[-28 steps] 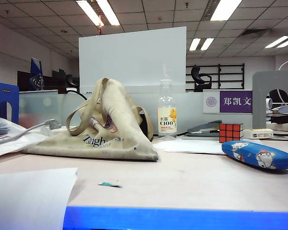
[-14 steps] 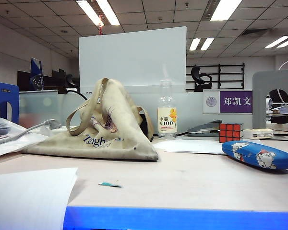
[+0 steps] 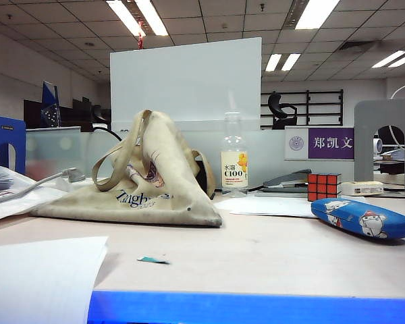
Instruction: Take the glasses case out of the canvas bag and put it on the table.
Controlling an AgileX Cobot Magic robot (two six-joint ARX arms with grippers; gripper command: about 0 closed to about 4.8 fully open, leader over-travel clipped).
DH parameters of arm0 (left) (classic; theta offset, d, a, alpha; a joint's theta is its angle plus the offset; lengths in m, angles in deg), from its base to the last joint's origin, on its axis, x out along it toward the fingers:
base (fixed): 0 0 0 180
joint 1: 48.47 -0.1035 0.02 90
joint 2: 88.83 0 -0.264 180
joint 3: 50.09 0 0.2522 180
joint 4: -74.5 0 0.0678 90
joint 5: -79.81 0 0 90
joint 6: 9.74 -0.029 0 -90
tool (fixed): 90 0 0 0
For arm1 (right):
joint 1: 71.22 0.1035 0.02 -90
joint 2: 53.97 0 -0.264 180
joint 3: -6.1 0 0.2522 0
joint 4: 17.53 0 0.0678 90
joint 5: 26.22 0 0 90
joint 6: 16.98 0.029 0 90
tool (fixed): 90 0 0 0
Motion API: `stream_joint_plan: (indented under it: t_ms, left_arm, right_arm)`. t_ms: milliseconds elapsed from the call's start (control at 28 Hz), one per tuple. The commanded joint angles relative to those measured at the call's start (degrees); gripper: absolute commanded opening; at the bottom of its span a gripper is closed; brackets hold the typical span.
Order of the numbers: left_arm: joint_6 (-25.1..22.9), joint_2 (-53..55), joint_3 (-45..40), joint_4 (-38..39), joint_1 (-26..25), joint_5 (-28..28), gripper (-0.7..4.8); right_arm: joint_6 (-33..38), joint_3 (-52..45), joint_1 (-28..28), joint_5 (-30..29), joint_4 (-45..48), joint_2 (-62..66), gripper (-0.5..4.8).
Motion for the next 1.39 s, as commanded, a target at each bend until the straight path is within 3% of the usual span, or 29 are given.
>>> stream_joint_plan:
  t_ms: [36, 679, 822, 1072, 1393]
  left_arm:
    - [0.8, 0.0, -0.2, 0.5, 0.0, 7.9, -0.05]
    - [0.8, -0.3, -0.3, 0.5, 0.0, 7.7, -0.05]
    - [0.8, -4.2, -0.3, -1.1, 2.1, 7.8, -0.05]
    - [0.8, -4.1, -0.5, -1.9, 8.9, 7.9, -0.05]
    - [0.8, -4.2, -1.0, -1.9, 25.7, 7.7, -0.05]
  right_arm:
    - [0.1, -0.4, 0.0, 0.3, 0.7, 0.0, 1.93]
    - [0.0, -0.4, 0.0, 0.3, 0.6, 0.0, 1.93]
    - [0.1, -0.4, 0.0, 0.3, 0.4, -0.3, 1.93]
    - [0.0, -0.4, 0.0, 0.3, -0.7, -1.4, 1.93]
    - [0.0, -0.4, 0.0, 0.3, -0.6, -1.4, 1.93]
